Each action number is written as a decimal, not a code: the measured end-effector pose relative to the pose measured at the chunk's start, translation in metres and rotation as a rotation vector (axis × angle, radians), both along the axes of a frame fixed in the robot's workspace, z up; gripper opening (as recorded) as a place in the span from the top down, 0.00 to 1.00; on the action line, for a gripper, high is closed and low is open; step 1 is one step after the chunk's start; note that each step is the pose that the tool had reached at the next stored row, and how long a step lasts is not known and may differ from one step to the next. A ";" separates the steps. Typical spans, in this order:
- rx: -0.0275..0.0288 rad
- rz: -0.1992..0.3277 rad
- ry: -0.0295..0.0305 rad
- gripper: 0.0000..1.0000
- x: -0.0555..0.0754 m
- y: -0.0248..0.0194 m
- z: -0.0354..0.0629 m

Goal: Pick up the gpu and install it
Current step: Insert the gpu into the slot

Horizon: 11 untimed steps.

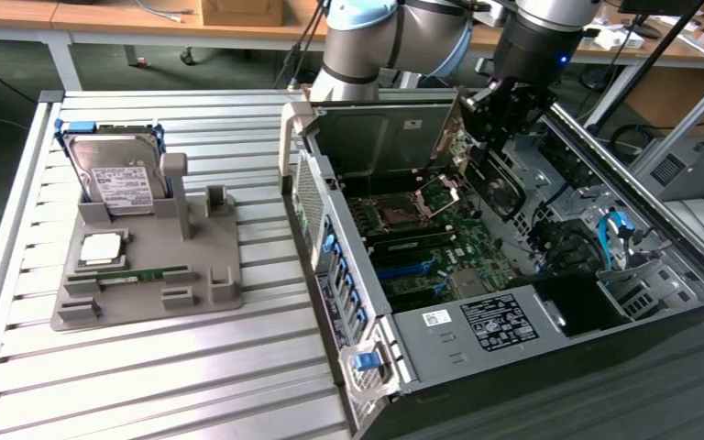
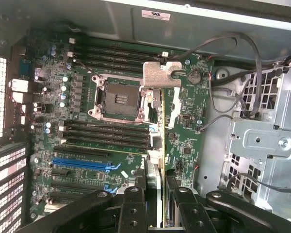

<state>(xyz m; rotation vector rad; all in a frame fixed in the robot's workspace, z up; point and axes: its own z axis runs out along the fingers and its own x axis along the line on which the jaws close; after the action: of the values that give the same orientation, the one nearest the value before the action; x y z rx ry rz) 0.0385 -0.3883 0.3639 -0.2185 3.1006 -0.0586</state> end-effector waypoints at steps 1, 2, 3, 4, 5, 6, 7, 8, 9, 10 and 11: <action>-0.0001 0.002 0.0000 0.73 0.000 0.0000 0.0000; -0.0001 0.004 0.0000 0.73 0.000 0.0000 0.0000; 0.0000 0.006 0.0000 0.73 0.000 0.0000 0.0000; 0.0000 0.009 0.0000 0.73 0.000 0.0000 0.0000; 0.0000 0.012 0.0000 0.73 0.000 0.0000 0.0000; -0.0001 0.014 0.0000 0.73 0.000 0.0000 0.0000; -0.0001 0.017 0.0000 0.73 0.000 0.0000 0.0000; 0.0000 0.020 0.0000 0.73 0.000 0.0000 0.0000; 0.0000 0.023 0.0000 0.73 0.000 0.0000 0.0000; -0.0001 0.024 0.0000 0.73 0.000 0.0000 0.0000; -0.0001 0.026 0.0000 0.73 0.000 0.0000 0.0000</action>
<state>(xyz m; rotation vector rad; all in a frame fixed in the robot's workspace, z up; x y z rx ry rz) 0.0385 -0.3883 0.3639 -0.2591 3.0970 -0.0580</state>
